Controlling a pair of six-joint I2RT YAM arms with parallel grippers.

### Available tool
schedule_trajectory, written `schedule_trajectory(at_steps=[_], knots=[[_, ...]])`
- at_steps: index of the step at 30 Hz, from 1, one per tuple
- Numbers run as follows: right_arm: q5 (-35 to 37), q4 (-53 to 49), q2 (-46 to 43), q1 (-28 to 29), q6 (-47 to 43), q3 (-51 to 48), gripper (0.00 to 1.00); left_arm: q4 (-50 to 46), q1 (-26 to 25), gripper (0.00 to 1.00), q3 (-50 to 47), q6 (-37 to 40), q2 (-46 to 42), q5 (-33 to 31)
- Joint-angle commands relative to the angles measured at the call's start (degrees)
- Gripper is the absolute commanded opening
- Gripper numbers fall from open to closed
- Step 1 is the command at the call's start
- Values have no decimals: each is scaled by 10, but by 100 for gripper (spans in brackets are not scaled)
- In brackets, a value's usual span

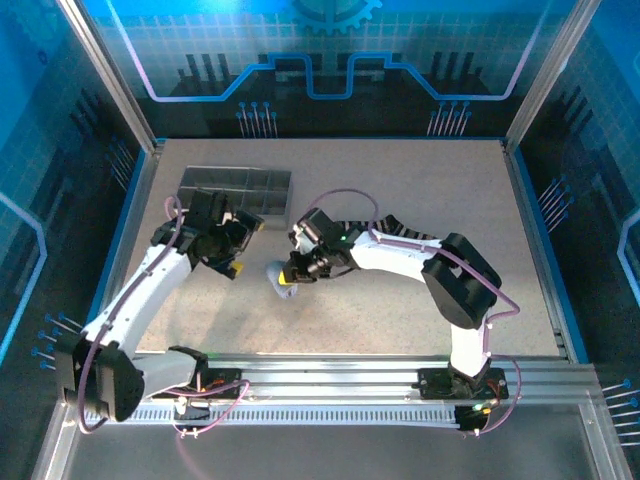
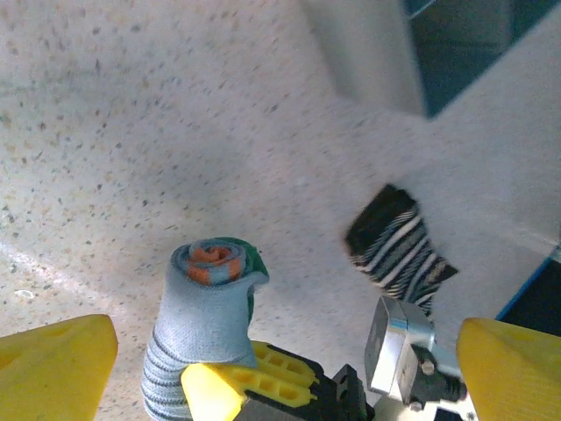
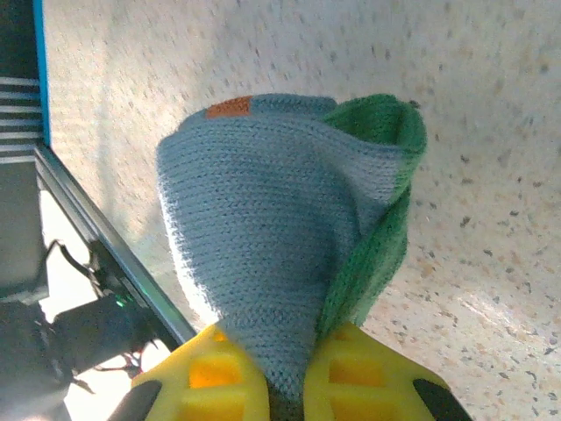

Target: Roll the socks

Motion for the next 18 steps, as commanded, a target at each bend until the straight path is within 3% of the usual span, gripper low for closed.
schedule_trajectory(at_steps=[1, 8, 14, 18], knots=[[25, -95, -11, -15, 71, 84, 0, -66, 4, 99, 14, 16, -23, -35], [63, -229, 61, -41, 217, 282, 0, -78, 4, 95, 8, 90, -126, -60], [57, -216, 127, -70, 371, 370, 0, -102, 4, 93, -1, 131, -227, -77], [17, -141, 167, -90, 473, 383, 0, -134, 3, 93, 1, 140, -253, -67]])
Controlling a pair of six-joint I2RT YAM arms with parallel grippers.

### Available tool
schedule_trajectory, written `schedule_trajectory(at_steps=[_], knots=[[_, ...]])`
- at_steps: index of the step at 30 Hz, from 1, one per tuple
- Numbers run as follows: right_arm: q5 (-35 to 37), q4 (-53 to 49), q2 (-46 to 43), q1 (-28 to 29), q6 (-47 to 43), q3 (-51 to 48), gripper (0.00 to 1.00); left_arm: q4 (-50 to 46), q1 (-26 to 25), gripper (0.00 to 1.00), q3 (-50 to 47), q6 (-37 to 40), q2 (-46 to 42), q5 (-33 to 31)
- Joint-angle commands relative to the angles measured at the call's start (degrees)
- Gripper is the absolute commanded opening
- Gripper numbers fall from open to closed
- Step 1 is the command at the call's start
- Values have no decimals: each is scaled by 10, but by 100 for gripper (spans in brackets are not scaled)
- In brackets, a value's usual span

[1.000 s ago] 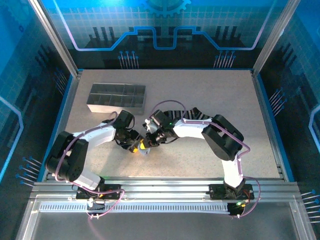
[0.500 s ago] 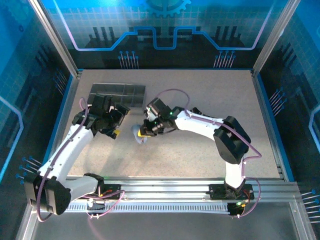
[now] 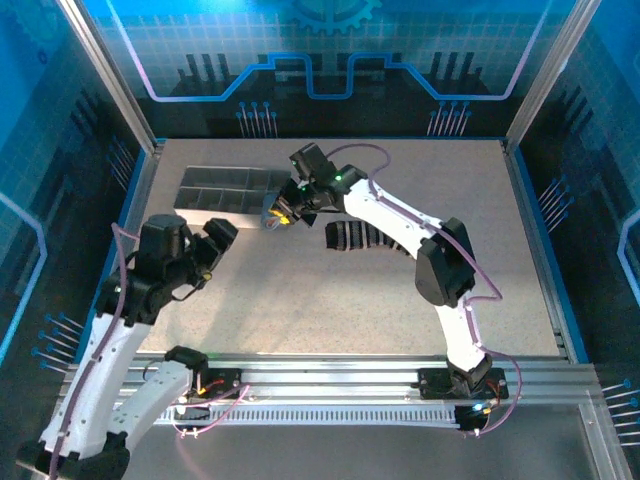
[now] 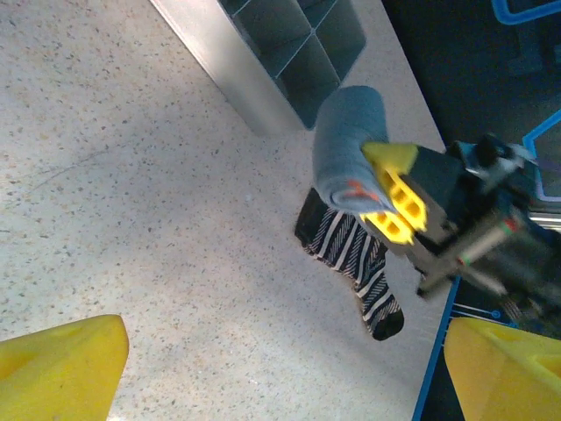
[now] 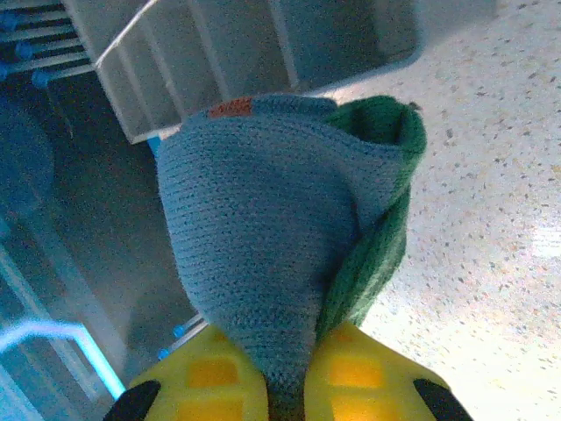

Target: Roll the socks

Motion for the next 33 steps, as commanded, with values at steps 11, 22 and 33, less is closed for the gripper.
schedule_trajectory(at_steps=[11, 22, 33], knots=[[-57, 130, 104, -40, 208, 90, 0, -102, 3, 93, -21, 45, -74, 19], [-59, 208, 139, -36, 297, 103, 0, -132, 3, 93, -2, 63, -83, 17], [-36, 235, 158, -42, 380, 77, 0, -154, 3, 93, 0, 54, -103, 8]])
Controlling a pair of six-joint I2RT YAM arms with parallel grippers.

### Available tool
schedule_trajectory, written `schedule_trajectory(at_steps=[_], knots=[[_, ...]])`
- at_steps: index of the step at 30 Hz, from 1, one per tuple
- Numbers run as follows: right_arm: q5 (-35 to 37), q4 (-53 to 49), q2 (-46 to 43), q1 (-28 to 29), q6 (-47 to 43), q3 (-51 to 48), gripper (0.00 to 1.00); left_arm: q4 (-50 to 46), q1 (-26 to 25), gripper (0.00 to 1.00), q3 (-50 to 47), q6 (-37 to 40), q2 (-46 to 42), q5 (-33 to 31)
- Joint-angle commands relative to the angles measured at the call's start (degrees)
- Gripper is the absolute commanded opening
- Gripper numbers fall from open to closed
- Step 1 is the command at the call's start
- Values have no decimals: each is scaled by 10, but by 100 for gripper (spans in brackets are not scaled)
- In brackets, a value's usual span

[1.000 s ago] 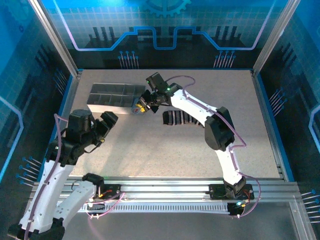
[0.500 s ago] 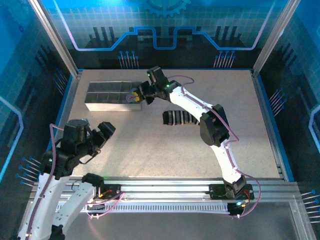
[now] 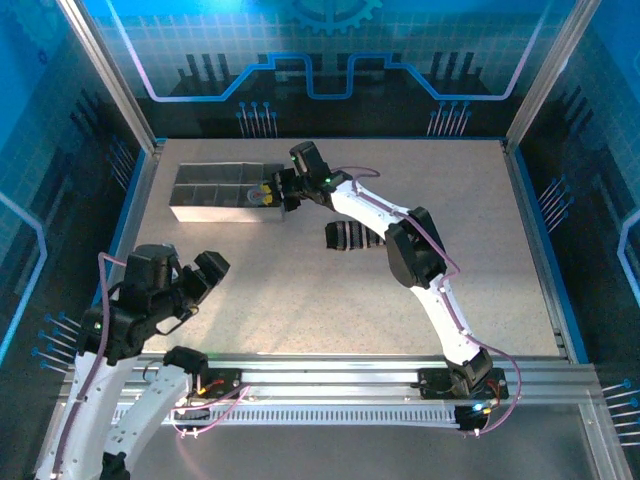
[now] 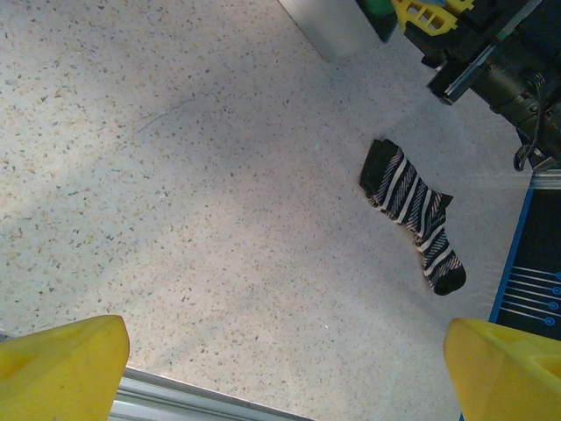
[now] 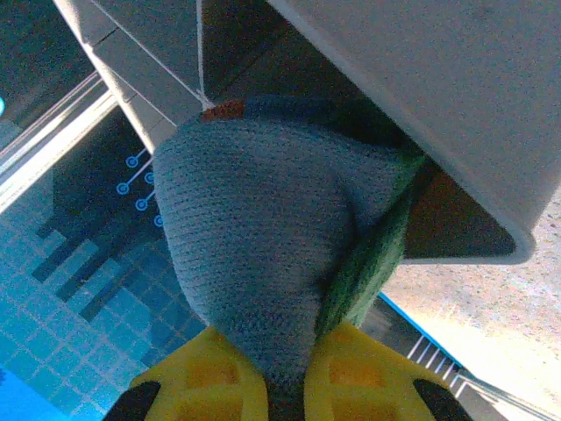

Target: Roll the socks

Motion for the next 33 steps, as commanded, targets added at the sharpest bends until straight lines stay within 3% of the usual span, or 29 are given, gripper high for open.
schedule_trajectory(at_steps=[1, 10, 18, 24, 26, 33], knots=[[9, 8, -9, -6, 48, -19, 0, -18, 3, 92, 11, 8, -9, 0], [30, -5, -36, -5, 120, -75, 0, -12, 3, 93, 7, 1, -10, -3], [47, -57, -3, -7, 176, -31, 0, 3, 3, 92, 6, 6, -11, 5], [57, -40, 10, -7, 233, -23, 0, 32, 3, 92, 16, 26, -20, 11], [61, -50, 16, -7, 237, -5, 11, 47, 3, 92, 18, 35, -23, 18], [64, -66, 26, -5, 237, 28, 29, 118, 3, 93, 23, 104, -54, 21]])
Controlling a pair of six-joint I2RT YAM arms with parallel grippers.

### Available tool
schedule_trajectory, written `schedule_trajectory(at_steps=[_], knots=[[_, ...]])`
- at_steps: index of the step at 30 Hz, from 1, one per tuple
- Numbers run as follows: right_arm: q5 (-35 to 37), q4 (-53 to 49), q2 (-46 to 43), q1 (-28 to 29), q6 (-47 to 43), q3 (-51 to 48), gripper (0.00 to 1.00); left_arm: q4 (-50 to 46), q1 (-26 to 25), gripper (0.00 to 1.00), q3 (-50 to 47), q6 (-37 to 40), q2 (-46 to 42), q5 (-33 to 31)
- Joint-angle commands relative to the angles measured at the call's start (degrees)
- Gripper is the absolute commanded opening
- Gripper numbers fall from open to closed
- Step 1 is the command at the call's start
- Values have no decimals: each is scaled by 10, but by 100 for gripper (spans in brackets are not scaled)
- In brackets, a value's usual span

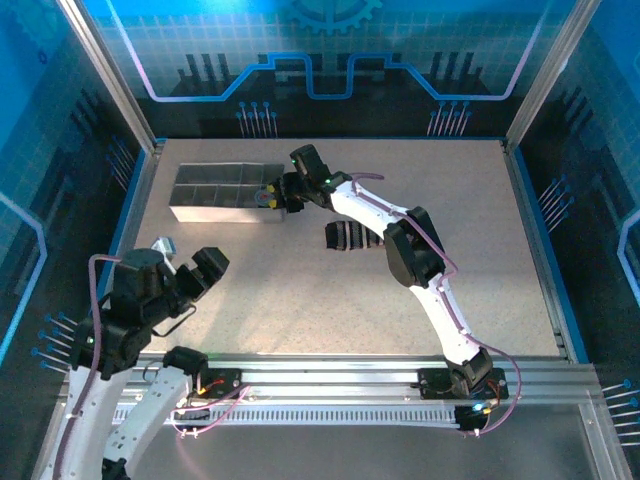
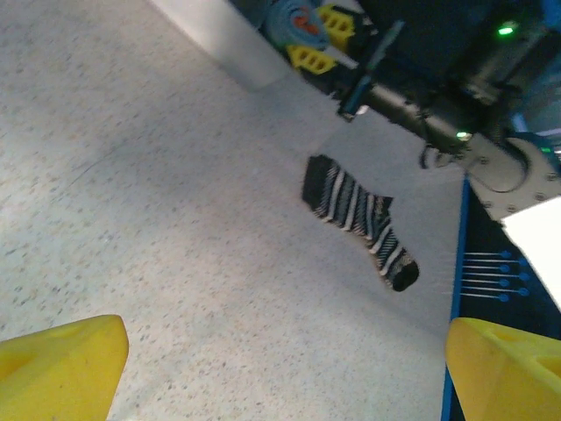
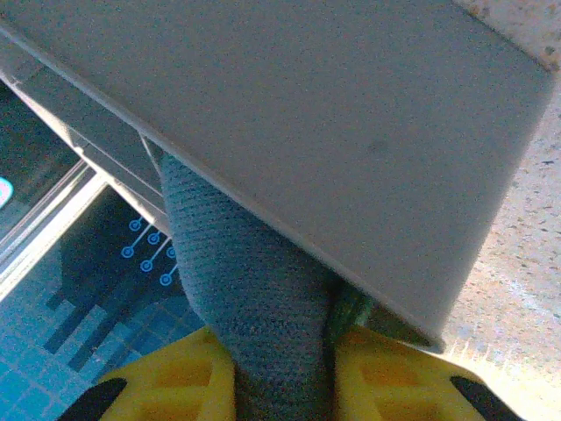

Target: Roll the socks

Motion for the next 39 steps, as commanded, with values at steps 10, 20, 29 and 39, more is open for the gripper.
schedule_trajectory(at_steps=[10, 20, 29, 39], knots=[[27, -35, -1, -4, 198, 17, 45, 50, 3, 93, 22, 62, -15, 0], [48, -31, 0, -2, 223, 22, 18, 46, 3, 94, 20, 54, -14, 1], [78, -47, 34, 5, 306, 79, 6, 36, 3, 93, 18, 46, -16, 2], [115, -127, 50, 12, 355, 131, 0, 23, 3, 94, 23, 43, -19, -7]])
